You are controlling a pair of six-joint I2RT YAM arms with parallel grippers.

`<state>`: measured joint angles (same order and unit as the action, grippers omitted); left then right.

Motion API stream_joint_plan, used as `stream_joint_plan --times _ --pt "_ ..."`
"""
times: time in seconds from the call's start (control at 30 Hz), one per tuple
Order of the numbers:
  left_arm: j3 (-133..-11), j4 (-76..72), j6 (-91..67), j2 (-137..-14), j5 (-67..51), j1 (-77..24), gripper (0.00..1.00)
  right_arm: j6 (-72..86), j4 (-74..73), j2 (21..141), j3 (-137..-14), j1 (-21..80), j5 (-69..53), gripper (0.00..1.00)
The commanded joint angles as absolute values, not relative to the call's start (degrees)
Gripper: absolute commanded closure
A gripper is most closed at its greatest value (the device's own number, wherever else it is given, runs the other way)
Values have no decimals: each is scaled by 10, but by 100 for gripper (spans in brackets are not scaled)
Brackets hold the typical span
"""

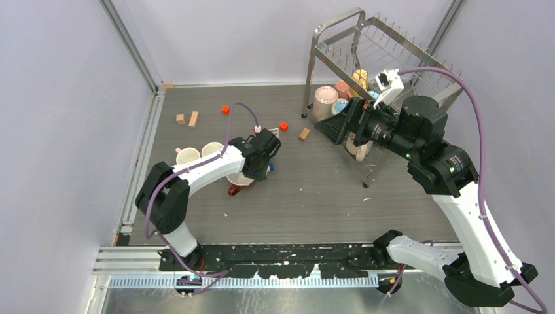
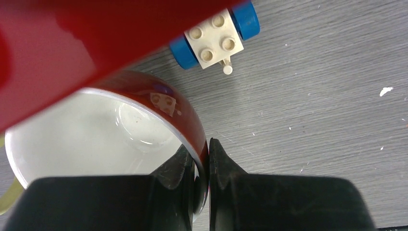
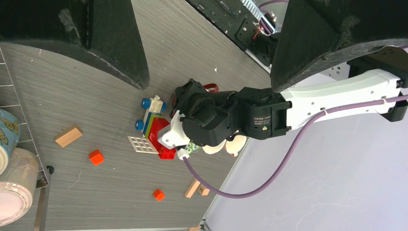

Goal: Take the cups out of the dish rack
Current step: Place the cup at the center of the board.

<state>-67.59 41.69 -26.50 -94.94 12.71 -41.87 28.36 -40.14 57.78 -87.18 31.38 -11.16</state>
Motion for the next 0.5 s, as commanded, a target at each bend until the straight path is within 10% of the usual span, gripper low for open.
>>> stream_joint_plan --times 0.0,0.47 --pt "-700 411 -256 -948 160 -415 92 271 -398 578 -890 314 -107 0" --pt "-694 419 -246 -924 160 -415 68 272 -396 582 -888 314 -108 0"
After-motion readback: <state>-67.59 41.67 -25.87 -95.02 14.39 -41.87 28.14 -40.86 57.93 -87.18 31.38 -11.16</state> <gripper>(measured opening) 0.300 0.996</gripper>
